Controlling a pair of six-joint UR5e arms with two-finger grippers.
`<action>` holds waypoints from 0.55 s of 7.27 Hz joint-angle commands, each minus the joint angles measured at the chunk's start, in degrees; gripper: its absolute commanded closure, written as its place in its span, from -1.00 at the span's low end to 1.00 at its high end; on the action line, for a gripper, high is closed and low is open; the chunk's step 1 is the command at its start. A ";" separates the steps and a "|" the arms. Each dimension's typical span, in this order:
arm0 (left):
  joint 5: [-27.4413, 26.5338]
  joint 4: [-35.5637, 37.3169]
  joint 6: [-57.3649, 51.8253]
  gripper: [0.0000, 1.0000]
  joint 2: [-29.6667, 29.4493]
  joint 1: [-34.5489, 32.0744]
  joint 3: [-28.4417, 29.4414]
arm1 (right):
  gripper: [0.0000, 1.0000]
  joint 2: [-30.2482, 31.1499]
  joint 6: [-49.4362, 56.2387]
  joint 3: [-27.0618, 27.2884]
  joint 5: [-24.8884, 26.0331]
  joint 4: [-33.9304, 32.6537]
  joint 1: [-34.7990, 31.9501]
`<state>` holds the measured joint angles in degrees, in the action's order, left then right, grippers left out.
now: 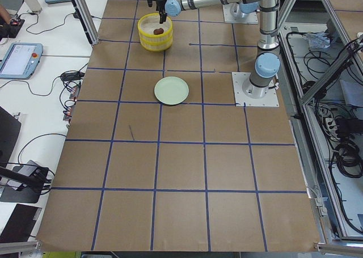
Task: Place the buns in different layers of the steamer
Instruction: 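Open the left gripper and lift it away from the steamer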
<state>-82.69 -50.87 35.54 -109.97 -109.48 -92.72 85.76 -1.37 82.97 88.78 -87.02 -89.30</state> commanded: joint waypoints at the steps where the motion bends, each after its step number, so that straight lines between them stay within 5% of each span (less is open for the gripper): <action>1: -1.94 -4.37 -16.52 -1.00 2.20 4.06 0.08 | -0.99 0.10 0.05 0.00 -0.01 -0.08 0.01; 4: -1.51 -28.84 -38.12 -1.00 14.30 18.20 0.34 | -0.99 0.28 -0.03 0.00 -0.01 -0.08 -0.08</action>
<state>-84.16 -69.51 5.27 -100.90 -97.08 -92.48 86.01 -1.34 82.97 88.77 -87.08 -89.37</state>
